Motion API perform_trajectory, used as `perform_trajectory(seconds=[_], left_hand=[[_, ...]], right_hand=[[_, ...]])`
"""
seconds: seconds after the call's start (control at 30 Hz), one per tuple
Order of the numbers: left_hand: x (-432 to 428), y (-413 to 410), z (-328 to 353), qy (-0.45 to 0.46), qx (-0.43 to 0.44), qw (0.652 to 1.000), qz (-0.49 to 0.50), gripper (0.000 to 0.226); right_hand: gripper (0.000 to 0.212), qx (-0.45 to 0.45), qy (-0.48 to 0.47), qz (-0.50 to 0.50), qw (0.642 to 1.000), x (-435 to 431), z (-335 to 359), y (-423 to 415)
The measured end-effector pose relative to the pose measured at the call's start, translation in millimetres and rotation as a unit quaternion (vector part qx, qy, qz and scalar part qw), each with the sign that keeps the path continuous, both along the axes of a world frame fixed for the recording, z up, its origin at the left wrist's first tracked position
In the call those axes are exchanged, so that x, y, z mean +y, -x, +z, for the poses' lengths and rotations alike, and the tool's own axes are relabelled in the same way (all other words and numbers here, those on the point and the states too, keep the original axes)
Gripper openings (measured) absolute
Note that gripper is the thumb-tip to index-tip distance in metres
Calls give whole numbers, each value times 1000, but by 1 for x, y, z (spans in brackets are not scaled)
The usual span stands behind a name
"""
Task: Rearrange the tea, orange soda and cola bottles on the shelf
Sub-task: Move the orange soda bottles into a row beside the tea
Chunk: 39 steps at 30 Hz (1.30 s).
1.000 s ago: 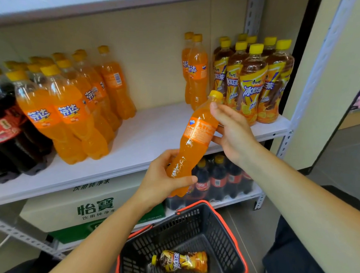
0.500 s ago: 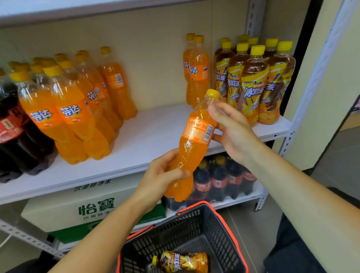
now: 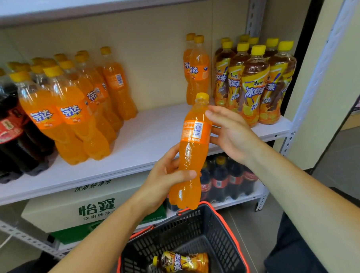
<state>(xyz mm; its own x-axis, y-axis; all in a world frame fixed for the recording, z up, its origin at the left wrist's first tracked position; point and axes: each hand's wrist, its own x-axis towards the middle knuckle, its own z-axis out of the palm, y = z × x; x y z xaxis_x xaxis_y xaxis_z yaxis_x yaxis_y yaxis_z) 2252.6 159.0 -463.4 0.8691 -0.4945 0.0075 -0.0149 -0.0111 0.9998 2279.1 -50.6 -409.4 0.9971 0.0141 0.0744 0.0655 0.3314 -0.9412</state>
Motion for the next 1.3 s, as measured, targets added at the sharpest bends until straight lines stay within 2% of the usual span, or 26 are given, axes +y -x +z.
perform_trajectory(seconds=[0.2,0.33,0.47,0.57,0.73,0.97,1.1,1.3], left_hand=[[-2,-1,2,-49,-45,997,42,72],[1,-2,3,-44,-39,996,69,75],[8,-7,5,-41,-24,997,66,66],[12,-10,4,-55,-27,997,49,66],[15,-7,-5,-105,-93,989,53,72],[12,-4,-24,-128,-168,975,73,74],[12,-1,-29,-137,-175,973,69,75],[8,4,-23,-119,-152,979,61,78]], right_hand=[[34,-22,29,-43,998,8,-4,1],[33,-26,39,-59,997,8,-6,-1],[40,-42,54,-69,995,4,-6,-3],[42,-89,84,-86,989,-2,-2,-6],[28,-198,192,-144,950,-17,5,-4],[32,-287,242,-77,924,-19,12,11],[41,-273,266,-38,924,-21,13,18],[38,-244,203,-110,942,-22,7,18]])
